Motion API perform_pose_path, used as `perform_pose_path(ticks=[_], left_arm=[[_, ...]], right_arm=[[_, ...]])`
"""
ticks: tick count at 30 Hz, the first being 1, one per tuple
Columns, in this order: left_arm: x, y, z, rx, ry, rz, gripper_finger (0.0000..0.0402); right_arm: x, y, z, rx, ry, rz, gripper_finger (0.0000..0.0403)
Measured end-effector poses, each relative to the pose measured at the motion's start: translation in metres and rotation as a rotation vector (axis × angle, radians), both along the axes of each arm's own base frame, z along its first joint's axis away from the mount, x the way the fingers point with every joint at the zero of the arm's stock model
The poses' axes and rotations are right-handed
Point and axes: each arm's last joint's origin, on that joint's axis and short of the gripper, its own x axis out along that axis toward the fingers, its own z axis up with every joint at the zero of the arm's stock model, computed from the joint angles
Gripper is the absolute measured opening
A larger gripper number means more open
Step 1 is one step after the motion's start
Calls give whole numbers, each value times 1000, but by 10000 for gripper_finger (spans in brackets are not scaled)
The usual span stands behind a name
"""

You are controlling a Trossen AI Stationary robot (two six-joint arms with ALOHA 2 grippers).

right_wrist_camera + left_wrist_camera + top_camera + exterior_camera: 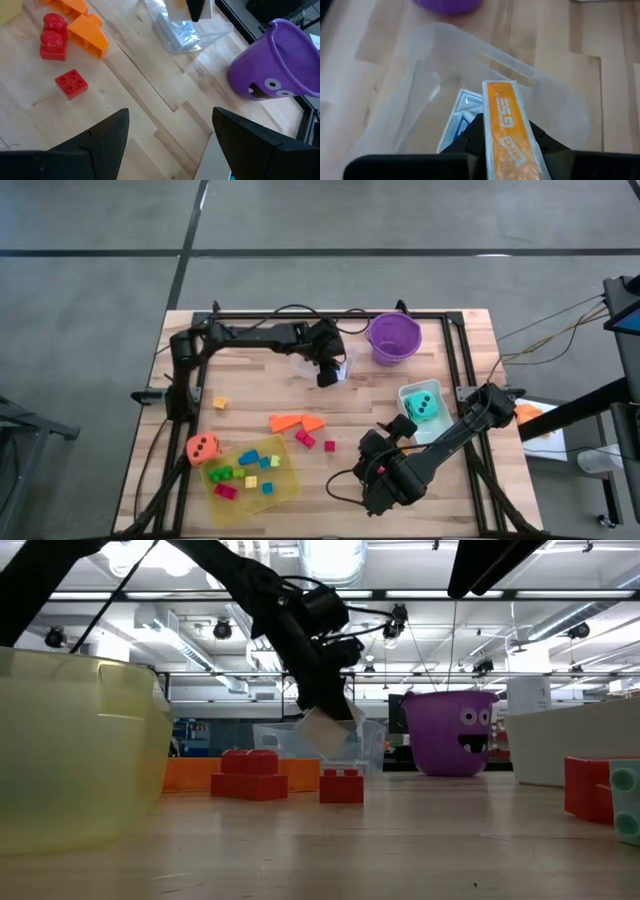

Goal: Pick & Place Toys
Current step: Put the orange deck of cards into the transparent bin

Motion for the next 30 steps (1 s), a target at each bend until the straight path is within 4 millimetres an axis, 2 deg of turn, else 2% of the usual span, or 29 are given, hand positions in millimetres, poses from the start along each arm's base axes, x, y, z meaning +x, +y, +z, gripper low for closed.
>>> perform_pose_path(ticks=[11, 24, 30], left_arm=[[2, 9, -1, -38, -78, 92, 50], [-3, 11, -15, -108, -113, 140, 50], [-6, 13, -18, -127, -112, 216, 50]], right_arm=[[0, 1, 0, 1, -1, 2, 283], [0, 1, 0, 2, 0, 7, 283], [0, 1, 0, 2, -1, 7, 283]])
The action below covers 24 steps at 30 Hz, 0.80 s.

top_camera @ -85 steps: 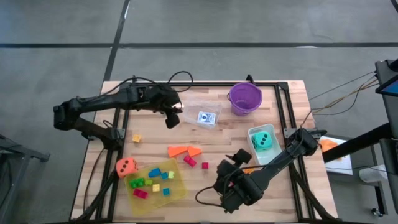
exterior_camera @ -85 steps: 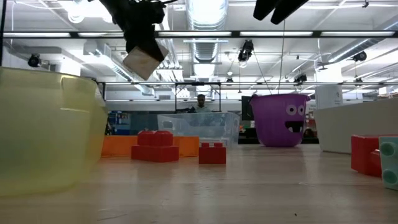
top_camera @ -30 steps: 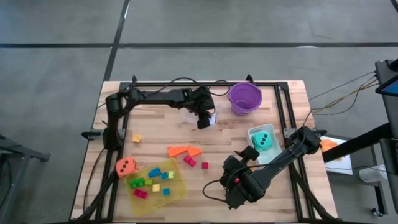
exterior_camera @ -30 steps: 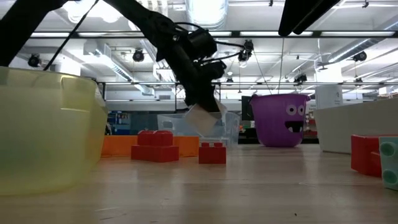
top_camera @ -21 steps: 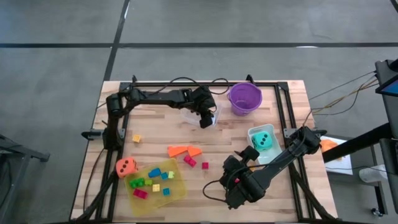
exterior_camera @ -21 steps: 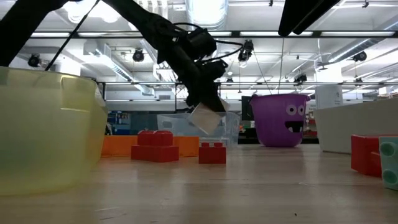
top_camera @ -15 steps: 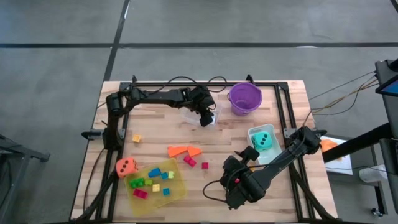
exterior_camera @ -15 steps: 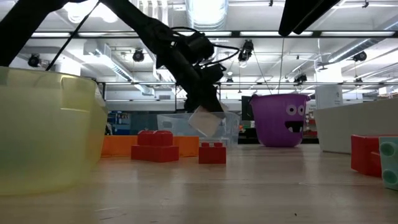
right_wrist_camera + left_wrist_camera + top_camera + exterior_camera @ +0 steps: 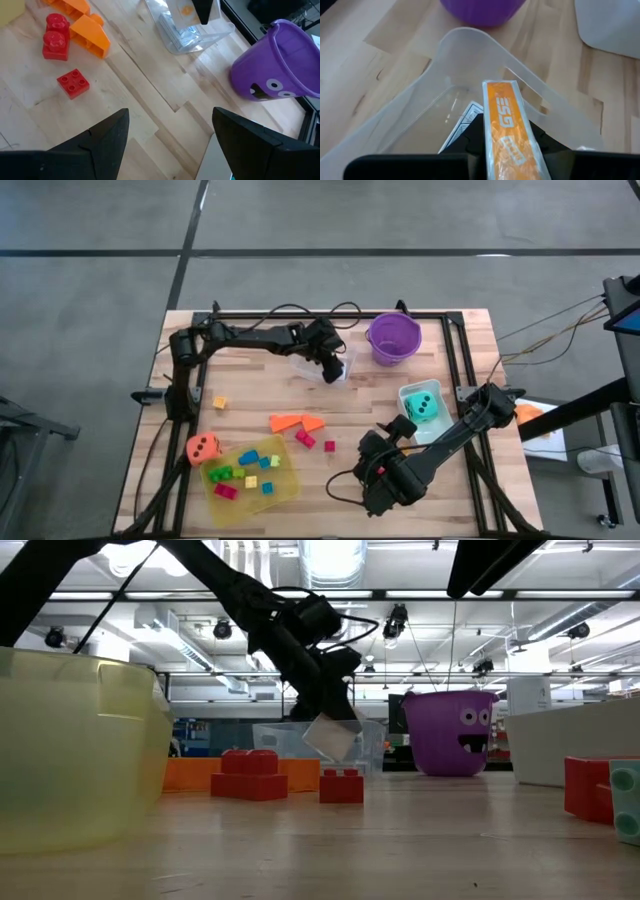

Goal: Pick & Place Toys
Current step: Put the orange deck of cards into the transparent bin

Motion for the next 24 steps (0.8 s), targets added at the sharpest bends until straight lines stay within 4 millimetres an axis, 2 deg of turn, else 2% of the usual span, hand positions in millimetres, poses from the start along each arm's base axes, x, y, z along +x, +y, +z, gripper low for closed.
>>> perform_pose_path(ticks=[13, 19, 24], left_arm=[[-1, 2, -1, -81, -2, 117, 53], [-2, 1, -2, -86, 13, 118, 123], [-3, 1, -3, -85, 17, 115, 149]], right_arm=[[0, 0, 0, 0, 0, 2, 283], [0, 0, 0, -2, 5, 8, 283], [0, 0, 0, -2, 10, 13, 283]])
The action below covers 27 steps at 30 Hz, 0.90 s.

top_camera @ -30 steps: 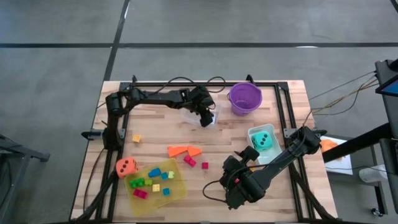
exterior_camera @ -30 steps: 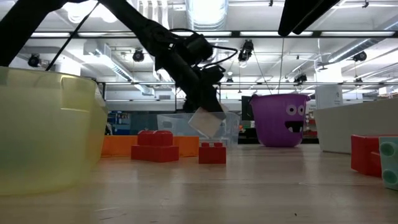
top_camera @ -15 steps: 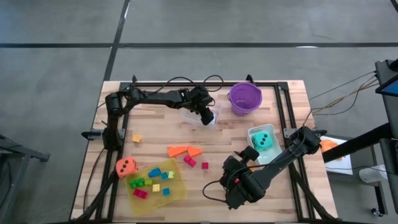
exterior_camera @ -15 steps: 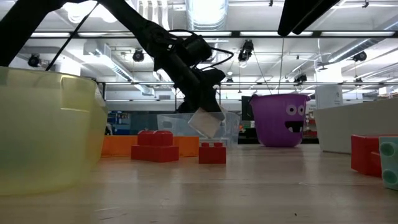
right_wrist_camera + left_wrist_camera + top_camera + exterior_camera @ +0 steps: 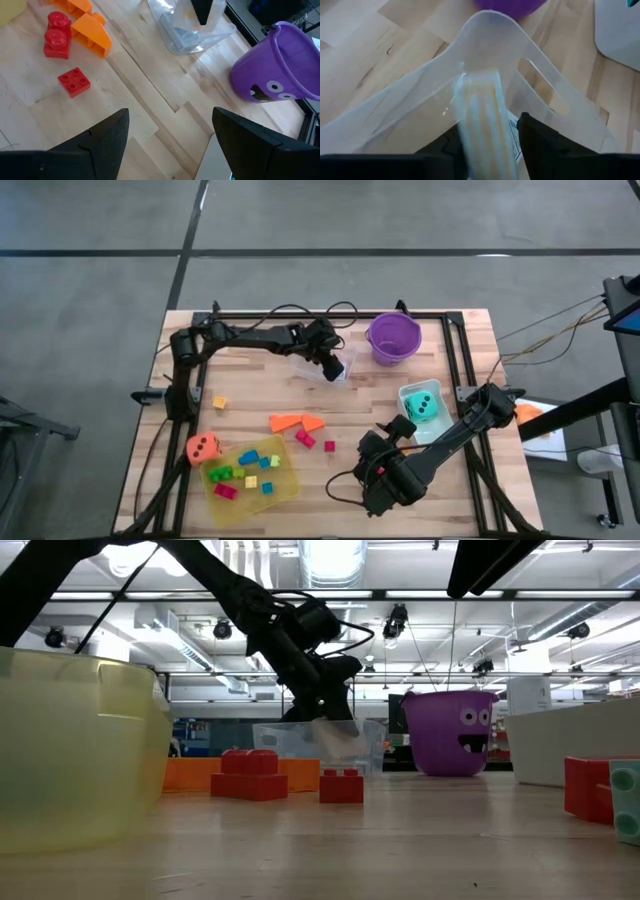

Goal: Pick & Place Toys
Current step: Put the orange deck of cards into the transparent bin

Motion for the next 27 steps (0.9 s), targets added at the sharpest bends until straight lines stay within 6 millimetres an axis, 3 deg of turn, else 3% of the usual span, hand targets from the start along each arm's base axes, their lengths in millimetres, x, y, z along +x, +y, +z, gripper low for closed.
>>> perform_pose_path(ticks=[14, 21, 27], left_arm=[[-1, 0, 0, 24, 14, -34, 154], [-3, -1, -2, 15, 43, -37, 120], [-4, -1, -3, 6, 63, -37, 119]], right_arm=[[0, 0, 0, 2, 1, 2, 283], [0, 1, -1, 11, 12, 4, 283], [0, 1, -1, 12, 11, 4, 283]])
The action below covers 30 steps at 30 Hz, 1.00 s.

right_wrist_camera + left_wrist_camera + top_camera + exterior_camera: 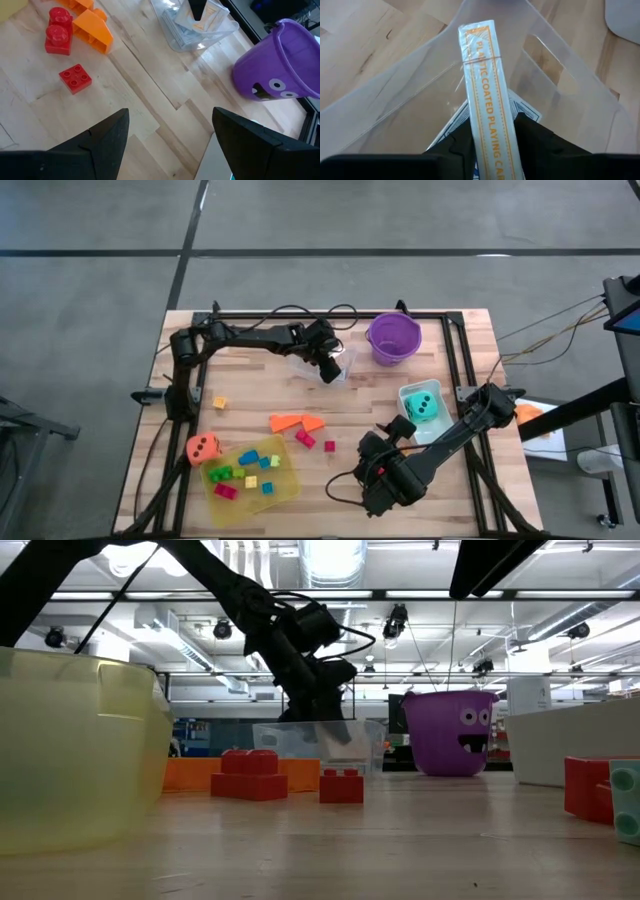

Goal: Pick & Place Toys
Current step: Put the orange deck of cards into the transparent bin

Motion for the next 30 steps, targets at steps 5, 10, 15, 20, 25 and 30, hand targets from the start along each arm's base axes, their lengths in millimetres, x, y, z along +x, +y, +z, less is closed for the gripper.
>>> perform_pose_path(ticks=[5, 10, 15, 20, 25, 30], left_arm=[[-1, 0, -1, -4, 11, 0, 149], [-1, 0, -1, -3, 14, -3, 201], [-1, 0, -1, 12, 16, -23, 245], [-1, 0, -1, 22, 17, -36, 277], [-2, 1, -1, 51, 29, -21, 290], [-2, 1, -1, 65, 35, -13, 290]], right_arm=[[0, 0, 0, 2, 0, -1, 283], [0, 0, 0, 3, 0, -1, 283], [0, 0, 0, 3, -1, -1, 283], [0, 0, 0, 4, -2, -1, 283], [0, 0, 0, 4, 0, 3, 283], [1, 1, 0, 5, -1, 7, 283]])
